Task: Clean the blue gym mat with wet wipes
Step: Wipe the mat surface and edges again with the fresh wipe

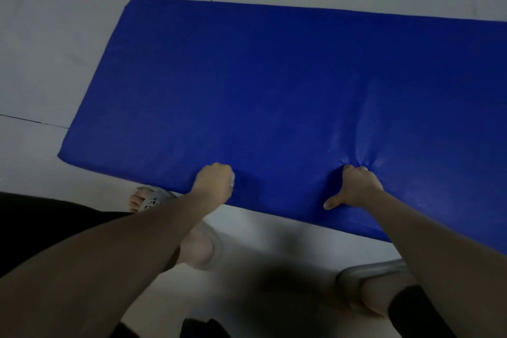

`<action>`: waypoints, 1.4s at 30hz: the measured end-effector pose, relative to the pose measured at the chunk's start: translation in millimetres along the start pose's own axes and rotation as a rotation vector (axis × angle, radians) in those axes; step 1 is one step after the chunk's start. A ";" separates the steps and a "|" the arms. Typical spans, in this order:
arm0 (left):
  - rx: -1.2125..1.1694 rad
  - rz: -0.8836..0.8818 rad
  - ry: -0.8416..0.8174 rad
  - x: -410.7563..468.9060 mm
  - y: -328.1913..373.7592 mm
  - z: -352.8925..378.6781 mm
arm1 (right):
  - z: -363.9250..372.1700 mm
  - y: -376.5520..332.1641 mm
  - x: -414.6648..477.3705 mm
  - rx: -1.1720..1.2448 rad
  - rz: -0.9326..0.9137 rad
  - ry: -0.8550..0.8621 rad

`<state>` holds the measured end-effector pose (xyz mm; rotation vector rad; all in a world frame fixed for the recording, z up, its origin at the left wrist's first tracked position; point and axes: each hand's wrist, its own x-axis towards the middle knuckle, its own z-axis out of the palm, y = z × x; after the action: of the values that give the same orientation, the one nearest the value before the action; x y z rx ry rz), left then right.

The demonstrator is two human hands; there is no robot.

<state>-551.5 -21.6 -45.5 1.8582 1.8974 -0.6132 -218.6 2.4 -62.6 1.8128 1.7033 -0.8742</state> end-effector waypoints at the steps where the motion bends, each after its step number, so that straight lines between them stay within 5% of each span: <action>1: -0.091 -0.085 0.027 -0.2 -1.0 1.3 | 0.3 0.1 0.4 -0.002 0.003 0.000; 4: -0.331 -0.192 0.041 -5.5 29.8 1.0 | 1.1 1.0 2.1 0.005 0.006 0.004; 10: -0.508 0.133 -0.057 -29.0 136.6 18.2 | 3.1 2.2 4.2 -0.001 0.035 -0.004; 15: -0.247 0.389 -0.034 -33.5 148.9 32.4 | 0.5 -0.3 6.0 -0.002 0.040 -0.015; 21: 0.053 0.402 -0.003 -27.0 96.1 29.4 | -0.6 0.4 3.9 0.007 0.003 -0.004; 28: -0.049 0.045 0.060 -22.4 11.9 22.1 | -4.5 -0.2 -1.3 0.001 0.010 -0.022; 33: -0.617 -0.411 0.162 -29.3 10.4 29.9 | -4.3 -2.8 -18.9 0.014 0.063 -0.048; 37: -0.992 -0.785 0.052 -26.9 23.8 21.7 | 4.0 -16.8 -36.6 0.116 0.097 -0.011; 42: -1.340 -0.834 0.107 -10.3 28.2 31.6 | 15.9 -49.1 -54.2 0.282 0.133 -0.002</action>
<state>-523.4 -47.9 -66.0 0.2490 2.1728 0.5245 -269.8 -41.2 -29.7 2.0791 1.4976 -1.1029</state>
